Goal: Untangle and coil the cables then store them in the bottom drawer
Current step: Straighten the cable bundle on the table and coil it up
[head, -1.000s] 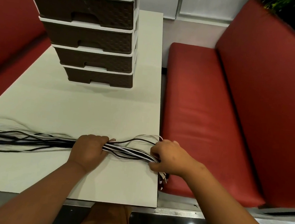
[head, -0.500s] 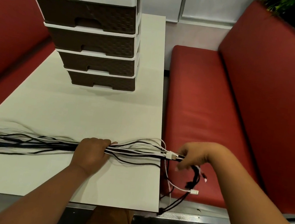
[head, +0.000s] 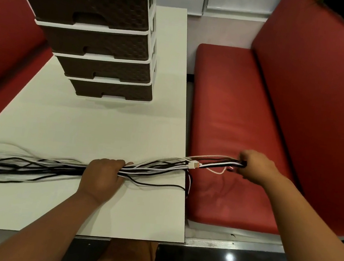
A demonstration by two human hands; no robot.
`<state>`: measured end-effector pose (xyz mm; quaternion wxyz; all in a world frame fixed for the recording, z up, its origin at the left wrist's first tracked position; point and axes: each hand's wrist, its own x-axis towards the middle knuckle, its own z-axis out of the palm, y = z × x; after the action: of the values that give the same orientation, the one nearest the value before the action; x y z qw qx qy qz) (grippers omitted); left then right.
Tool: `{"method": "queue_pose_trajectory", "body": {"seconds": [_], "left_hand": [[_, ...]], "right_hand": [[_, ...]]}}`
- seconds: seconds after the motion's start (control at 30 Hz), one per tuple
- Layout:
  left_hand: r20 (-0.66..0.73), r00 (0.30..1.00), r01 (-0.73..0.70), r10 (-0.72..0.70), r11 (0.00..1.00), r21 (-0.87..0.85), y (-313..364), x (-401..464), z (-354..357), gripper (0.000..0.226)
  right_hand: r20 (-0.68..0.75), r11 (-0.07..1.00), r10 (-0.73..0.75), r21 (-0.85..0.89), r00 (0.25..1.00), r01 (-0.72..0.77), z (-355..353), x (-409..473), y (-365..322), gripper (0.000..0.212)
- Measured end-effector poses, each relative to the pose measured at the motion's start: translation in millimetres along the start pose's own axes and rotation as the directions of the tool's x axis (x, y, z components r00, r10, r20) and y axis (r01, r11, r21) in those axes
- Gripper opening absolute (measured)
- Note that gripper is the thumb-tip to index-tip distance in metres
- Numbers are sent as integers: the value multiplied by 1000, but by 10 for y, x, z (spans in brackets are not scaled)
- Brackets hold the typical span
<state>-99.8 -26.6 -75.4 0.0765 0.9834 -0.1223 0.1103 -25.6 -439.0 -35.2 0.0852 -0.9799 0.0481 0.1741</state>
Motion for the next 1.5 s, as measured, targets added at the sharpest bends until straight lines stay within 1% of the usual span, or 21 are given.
{"method": "queue_pose_trajectory", "body": {"seconds": [0.07, 0.1, 0.13, 0.17, 0.23, 0.3, 0.33, 0.4, 0.47, 0.57, 0.63, 0.73, 0.83, 0.9, 1.0, 1.13, 1.2, 1.3, 1.4, 1.43, 1.5], "left_hand": [[-6, 1000, 0, 0, 1000, -4, 0, 3, 1, 27], [-12, 1000, 1, -1, 1000, -8, 0, 5, 2, 28], [-15, 1000, 3, -3, 1000, -11, 1, 7, 4, 29], [-17, 1000, 4, -4, 1000, -12, 2, 10, 5, 29], [-20, 1000, 0, 0, 1000, -10, -1, 8, 12, 30], [-14, 1000, 2, -2, 1000, -16, -5, 3, 14, 32], [-13, 1000, 2, -3, 1000, -21, -9, 2, 15, 33], [-13, 1000, 5, -6, 999, -31, -12, -1, 13, 34], [-10, 1000, 13, -13, 999, -40, -7, -6, 5, 36], [-12, 1000, 18, -19, 999, -46, 2, -9, -2, 40], [-10, 1000, 24, -24, 998, -59, 8, -3, -2, 38], [-2, 999, 34, -34, 996, -85, 7, -6, 3, 31], [17, 998, 62, -60, 993, -100, 33, -8, -24, 14], [32, 997, 75, -72, 992, -102, 42, -9, -37, 11], [36, 996, 83, -79, 991, -105, 38, -11, -54, 3], [34, 997, 76, -73, 992, -99, 48, -2, -78, 10], [36, 997, 76, -73, 992, -102, 51, 2, -84, 16], [51, 996, 81, -76, 991, -106, 57, -2, -93, 16], [67, 994, 88, -82, 992, -86, 54, 2, -89, 7], [70, 994, 84, -78, 993, -79, 47, 3, -79, 10], [59, 996, 64, -61, 996, -64, 34, 7, -61, 17]], "right_hand": [[212, 999, -4, -31, 977, 11, 38, -22, -33, 67], [273, 996, -27, -70, 962, 48, 43, -31, -68, 78], [276, 991, -79, -86, 958, 106, 57, -32, -121, 80], [240, 985, -135, -72, 961, 157, 53, -46, -210, 75], [43, 953, -301, 38, 953, 299, 40, -86, -453, 54], [-156, 874, -433, 169, 888, 456, 4, -169, -801, 31], [-191, 831, -482, 211, 855, 515, -18, -222, -994, 23], [-134, 786, -564, 212, 815, 580, 1, -285, -1352, 17], [-33, 776, -612, 169, 790, 608, 77, -294, -1590, 22], [105, 785, -617, 153, 780, 601, 145, -357, -1691, 48], [156, 769, -638, 72, 754, 636, 153, -407, -1676, 53], [259, 769, -616, -7, 744, 639, 93, -435, -1654, 41], [427, 837, -506, 35, 749, 546, -4, -385, -1624, 29], [495, 868, -455, 60, 740, 493, -82, -352, -1575, 21], [529, 890, -411, 56, 743, 453, -224, -318, -1503, 8], [525, 905, -363, 1, 770, 426, -335, -283, -1439, 20], [534, 896, -344, -59, 773, 440, -349, -267, -1419, 18], [432, 873, -371, -140, 822, 468, -381, -253, -1396, 11], [97, 841, -492, -205, 865, 501, -313, -199, -1363, 16], [25, 847, -505, -177, 863, 501, -260, -174, -1337, 22], [28, 871, -478, -109, 878, 478, -132, -147, -1263, 43]]}}
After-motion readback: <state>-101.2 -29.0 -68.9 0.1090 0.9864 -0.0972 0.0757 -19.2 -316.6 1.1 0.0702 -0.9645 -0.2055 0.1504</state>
